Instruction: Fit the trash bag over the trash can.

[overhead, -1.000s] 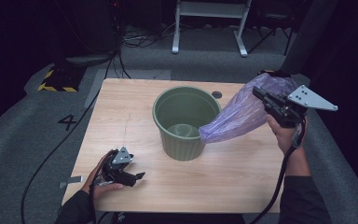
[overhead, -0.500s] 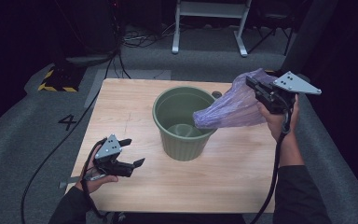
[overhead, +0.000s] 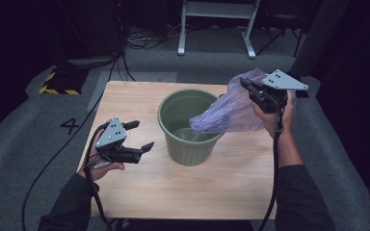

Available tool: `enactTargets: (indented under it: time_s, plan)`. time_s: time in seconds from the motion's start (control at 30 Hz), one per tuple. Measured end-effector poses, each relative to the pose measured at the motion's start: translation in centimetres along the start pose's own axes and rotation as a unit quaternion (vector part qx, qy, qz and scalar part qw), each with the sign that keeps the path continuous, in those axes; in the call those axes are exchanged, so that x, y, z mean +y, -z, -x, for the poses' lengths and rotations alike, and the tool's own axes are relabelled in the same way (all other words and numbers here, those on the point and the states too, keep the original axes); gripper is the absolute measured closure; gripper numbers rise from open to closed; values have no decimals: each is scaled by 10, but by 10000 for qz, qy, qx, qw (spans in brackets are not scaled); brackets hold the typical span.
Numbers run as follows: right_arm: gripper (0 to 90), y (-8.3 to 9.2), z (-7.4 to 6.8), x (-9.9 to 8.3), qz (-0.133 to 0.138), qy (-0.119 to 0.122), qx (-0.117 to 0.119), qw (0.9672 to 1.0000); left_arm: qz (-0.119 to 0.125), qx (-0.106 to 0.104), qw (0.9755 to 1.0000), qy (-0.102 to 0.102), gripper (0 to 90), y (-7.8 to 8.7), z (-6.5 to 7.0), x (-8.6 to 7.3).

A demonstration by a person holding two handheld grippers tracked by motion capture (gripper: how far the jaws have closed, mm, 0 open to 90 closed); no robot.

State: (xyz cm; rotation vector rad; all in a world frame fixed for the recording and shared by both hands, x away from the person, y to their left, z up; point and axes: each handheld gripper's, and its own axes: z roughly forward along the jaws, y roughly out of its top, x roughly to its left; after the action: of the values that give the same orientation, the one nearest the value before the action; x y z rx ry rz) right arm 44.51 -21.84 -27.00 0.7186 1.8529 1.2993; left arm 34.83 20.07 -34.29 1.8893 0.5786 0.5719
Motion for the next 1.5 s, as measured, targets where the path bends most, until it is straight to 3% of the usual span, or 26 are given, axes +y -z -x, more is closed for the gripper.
enactTargets:
  time_s: [0.03,0.1,0.2,0.33,0.43,0.63,0.77,0.97,1.07,1.13,1.23,1.33,1.5]
  plan:
    - [900,-2,-1,0,-16,20,0,10000,106,-109,9998,111,224,-1,-3,4]
    - [900,-5,-4,1,-40,35,22,10000,154,-167,9997,130,220,-5,-7,12]
    - [900,-11,-7,1,-94,54,24,9999,48,-163,9998,-57,209,-17,-6,27]
    - [900,-17,-12,3,-151,128,10,9998,158,-382,9990,-162,210,-31,-1,52]
    - [900,-21,-16,2,-205,154,27,9997,33,-449,9983,-383,208,-45,7,66]
    - [900,-25,-21,0,-228,161,137,9995,-308,-634,9956,-624,206,-79,22,76]
    - [900,-25,-25,-2,-231,209,207,9993,-515,-630,9942,-704,197,-94,29,79]
    - [900,-26,-33,-4,-308,330,219,9987,-457,-908,9924,-696,192,-103,39,89]
    - [900,-27,-35,-4,-319,359,209,9986,-468,-850,9914,-876,189,-102,45,93]
    - [900,-27,-36,-3,-364,383,167,9985,-518,-590,9908,-1104,191,-99,46,94]
    - [900,-28,-34,-2,-383,369,117,9985,-673,-70,9910,-1153,301,-99,36,92]
    - [900,-30,-31,-1,-360,244,93,9990,-735,-60,9908,-1133,469,-101,24,89]
    - [900,-34,-33,2,-360,255,86,9990,-712,-69,9908,-1149,705,-105,9,87]
